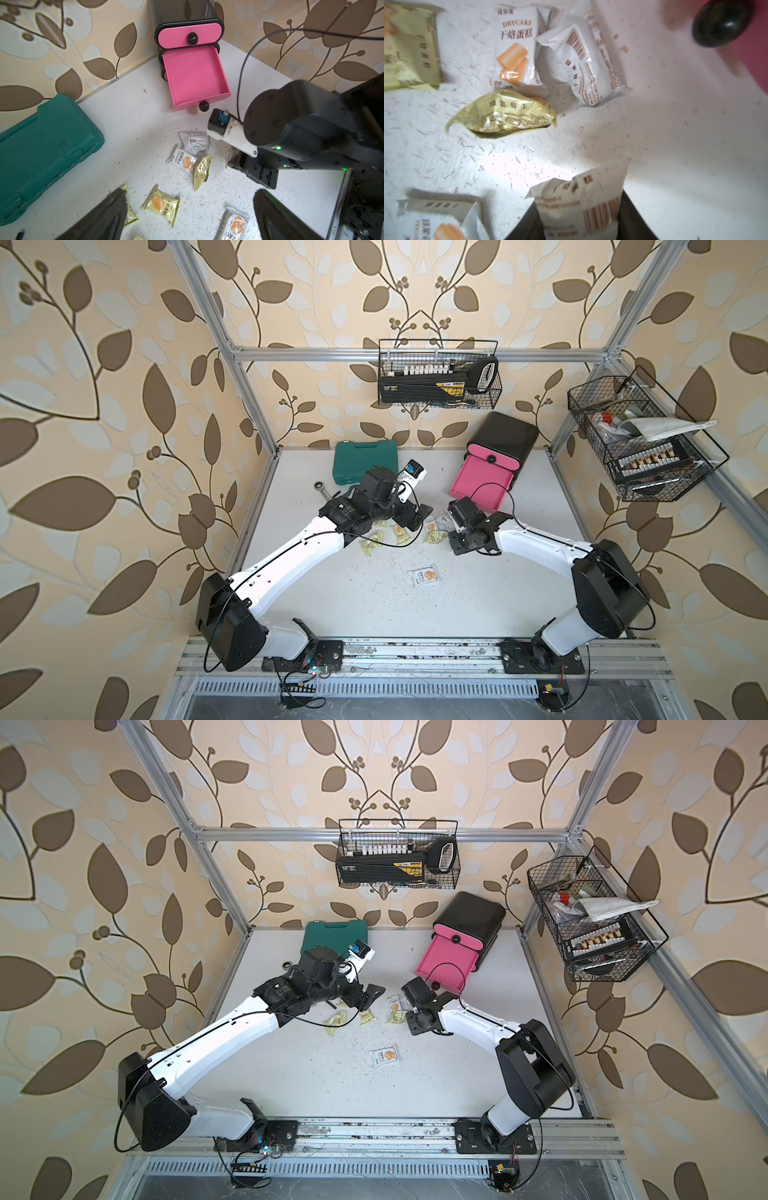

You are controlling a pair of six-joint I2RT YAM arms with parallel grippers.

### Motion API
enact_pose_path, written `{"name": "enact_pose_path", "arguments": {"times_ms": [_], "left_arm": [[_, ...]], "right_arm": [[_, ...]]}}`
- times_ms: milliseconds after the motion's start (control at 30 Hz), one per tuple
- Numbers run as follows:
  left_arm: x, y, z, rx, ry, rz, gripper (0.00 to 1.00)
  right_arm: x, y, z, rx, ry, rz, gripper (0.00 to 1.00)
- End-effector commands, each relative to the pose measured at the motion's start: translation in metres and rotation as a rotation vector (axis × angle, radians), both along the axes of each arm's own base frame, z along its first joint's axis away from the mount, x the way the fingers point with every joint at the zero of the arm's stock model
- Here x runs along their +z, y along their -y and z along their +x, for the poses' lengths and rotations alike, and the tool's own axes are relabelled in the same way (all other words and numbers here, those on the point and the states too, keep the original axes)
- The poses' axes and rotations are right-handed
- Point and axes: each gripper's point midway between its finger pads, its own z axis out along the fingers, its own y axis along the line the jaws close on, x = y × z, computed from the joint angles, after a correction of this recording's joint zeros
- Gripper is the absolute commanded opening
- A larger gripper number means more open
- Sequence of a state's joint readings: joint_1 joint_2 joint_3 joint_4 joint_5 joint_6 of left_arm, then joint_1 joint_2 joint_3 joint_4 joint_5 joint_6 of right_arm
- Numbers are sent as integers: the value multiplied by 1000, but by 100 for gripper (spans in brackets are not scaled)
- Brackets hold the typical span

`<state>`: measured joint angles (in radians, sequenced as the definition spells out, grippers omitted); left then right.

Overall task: Place the cookies into the drawer by color
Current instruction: Pick up the cookie at the center of the board, then place the cookie in the drawer.

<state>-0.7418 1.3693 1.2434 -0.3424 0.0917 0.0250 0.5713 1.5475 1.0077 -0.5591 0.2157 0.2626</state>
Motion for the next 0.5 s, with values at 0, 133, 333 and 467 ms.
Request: {"name": "enact_pose_path", "arguments": {"times_ms": [0,133,333,467], "left_arm": [[22,0,3,20,52,-28,98],[23,0,3,25,54,-28,98],[23,-2,4,32,64,-20,98],[22,-2,5,32,63,-18,98]], "right_arm": [[45,5,20,44,117,-60,45],[83,15,62,77,193,-90,46],[87,36,129,22,197,-143,46],[81,43,162,-29,211,-168,46]]}}
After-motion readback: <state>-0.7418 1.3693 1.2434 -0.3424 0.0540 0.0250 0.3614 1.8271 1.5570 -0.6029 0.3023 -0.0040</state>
